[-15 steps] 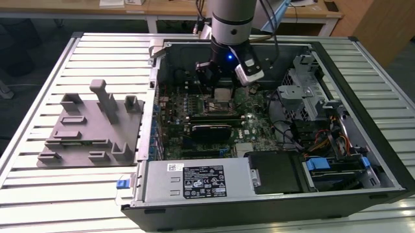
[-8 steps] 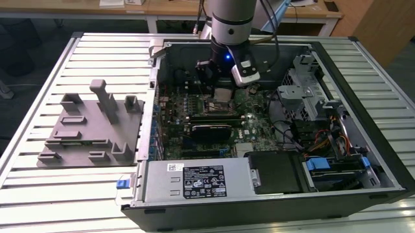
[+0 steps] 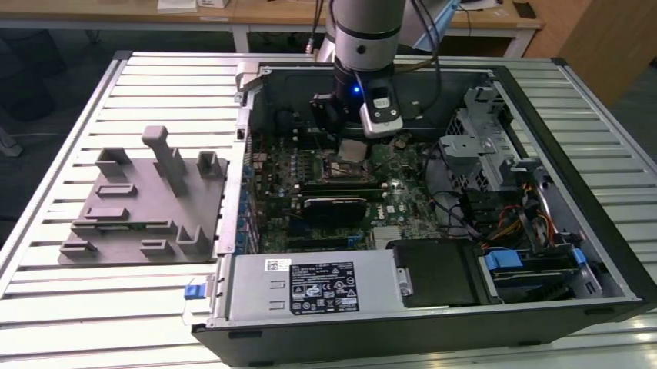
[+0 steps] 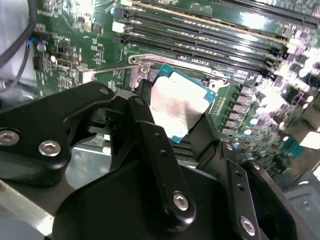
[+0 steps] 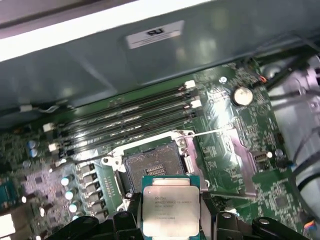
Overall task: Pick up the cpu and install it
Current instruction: 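Place the cpu into insertion slot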
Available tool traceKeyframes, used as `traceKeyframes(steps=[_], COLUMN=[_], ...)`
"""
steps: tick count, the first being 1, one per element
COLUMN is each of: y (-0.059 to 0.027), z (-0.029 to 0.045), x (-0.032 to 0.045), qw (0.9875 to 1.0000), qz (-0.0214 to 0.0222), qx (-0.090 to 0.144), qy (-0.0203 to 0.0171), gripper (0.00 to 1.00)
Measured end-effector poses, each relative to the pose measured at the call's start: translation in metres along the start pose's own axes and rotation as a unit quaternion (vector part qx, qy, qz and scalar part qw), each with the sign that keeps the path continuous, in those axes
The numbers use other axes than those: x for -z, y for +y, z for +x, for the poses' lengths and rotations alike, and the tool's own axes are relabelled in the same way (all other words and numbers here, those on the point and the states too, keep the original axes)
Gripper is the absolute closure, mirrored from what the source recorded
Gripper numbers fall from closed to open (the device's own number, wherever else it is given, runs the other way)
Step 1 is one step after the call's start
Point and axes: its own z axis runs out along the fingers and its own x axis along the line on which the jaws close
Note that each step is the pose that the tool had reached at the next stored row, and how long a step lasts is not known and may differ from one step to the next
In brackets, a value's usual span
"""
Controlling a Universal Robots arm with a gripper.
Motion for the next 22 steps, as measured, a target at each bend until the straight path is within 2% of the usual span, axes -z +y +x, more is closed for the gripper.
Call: traceKeyframes(steps=[3,6,9,11,14,16,19,22], y=[0.0,0.0,0.0,0.0,0.0,0.0,0.0,0.0], z=[0.0,0.0,0.0,0.0,0.0,0.0,0.0,0.0], x=[0.0,-0.0001,-0.0002,-0.0003,-0.0003,-0.0004,-0.0006,-0.0007], qw=[0.9996,0.9985,0.9967,0.995,0.9919,0.9894,0.9851,0.98], qz=[0.0006,0.0011,0.0016,0.002,0.0025,0.0029,0.0034,0.004], qx=[-0.028,-0.055,-0.081,-0.1,-0.127,-0.145,-0.172,-0.199], qy=[-0.001,-0.0019,-0.0029,-0.0035,-0.0045,-0.0051,-0.006,-0.007], gripper=[0.46,0.46,0.46,0.46,0.46,0.46,0.46,0.46])
